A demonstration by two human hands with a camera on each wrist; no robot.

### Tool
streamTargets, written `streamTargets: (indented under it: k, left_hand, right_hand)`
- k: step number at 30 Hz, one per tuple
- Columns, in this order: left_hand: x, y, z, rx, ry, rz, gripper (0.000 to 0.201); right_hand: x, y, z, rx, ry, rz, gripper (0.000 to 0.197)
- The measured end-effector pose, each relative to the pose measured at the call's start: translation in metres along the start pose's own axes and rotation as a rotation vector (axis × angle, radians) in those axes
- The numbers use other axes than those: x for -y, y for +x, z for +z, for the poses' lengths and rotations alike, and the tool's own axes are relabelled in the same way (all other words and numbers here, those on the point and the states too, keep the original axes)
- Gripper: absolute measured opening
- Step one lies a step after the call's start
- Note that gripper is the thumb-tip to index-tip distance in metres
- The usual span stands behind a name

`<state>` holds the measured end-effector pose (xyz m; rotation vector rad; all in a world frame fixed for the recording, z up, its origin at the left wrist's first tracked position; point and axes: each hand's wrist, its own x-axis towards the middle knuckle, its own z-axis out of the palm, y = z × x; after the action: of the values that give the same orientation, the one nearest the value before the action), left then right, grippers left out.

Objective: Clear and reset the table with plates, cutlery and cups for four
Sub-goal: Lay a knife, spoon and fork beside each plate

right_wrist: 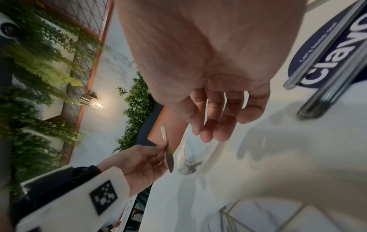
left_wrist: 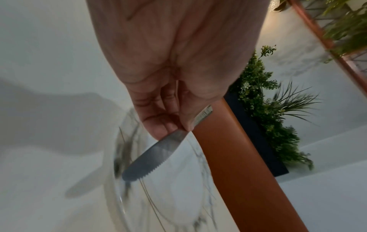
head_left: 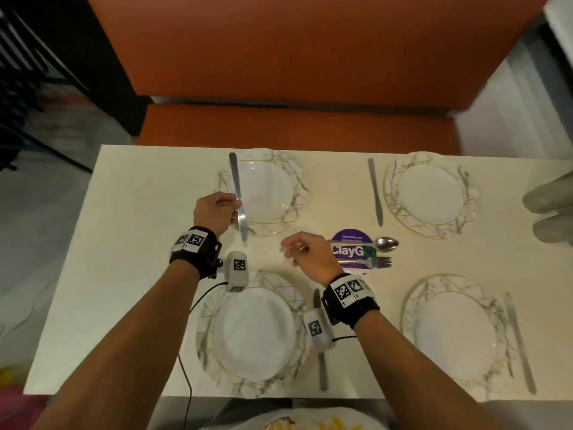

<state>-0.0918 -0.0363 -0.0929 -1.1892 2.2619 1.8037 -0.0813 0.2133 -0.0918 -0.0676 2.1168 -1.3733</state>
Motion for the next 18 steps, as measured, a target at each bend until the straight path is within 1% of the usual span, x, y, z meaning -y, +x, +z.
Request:
streamTargets:
  k: [3, 7, 10, 13, 16, 18]
  left_hand:
    - [0.007, 0.030, -0.033, -0.027, 0.077, -0.014, 0.009]
    - [0.013, 0.064, -0.058, -0.045, 0.185, -0.072, 0.007]
    - [0.019, 0.081, -0.063, -0.035, 0.239, -0.131, 0.008]
    - [0.023, 0.090, -0.062, -0.039, 0.274, -0.137, 0.012]
    - [0.023, 0.097, -0.061, -0.090, 0.276, -0.128, 0.008]
    - [0.027, 0.107, -0.062, -0.123, 0.288, -0.119, 0.013]
  right_hand:
    - [0.002, 0.003, 0.018, -0.024, -0.020, 0.006, 0.023]
    - [0.001, 0.007, 0.022, -0.058, -0.064, 0.026, 0.024]
    - [-0.005, 0.010, 0.019, -0.079, -0.069, 0.046, 0.026]
    - [-0.005, 0.013, 0.016, -0.096, -0.070, 0.081, 0.025]
    - [-0.007, 0.016, 0.014, -0.097, -0.071, 0.097, 0.023]
    - [-0.010, 0.017, 0.012, -0.104, -0.066, 0.098, 0.023]
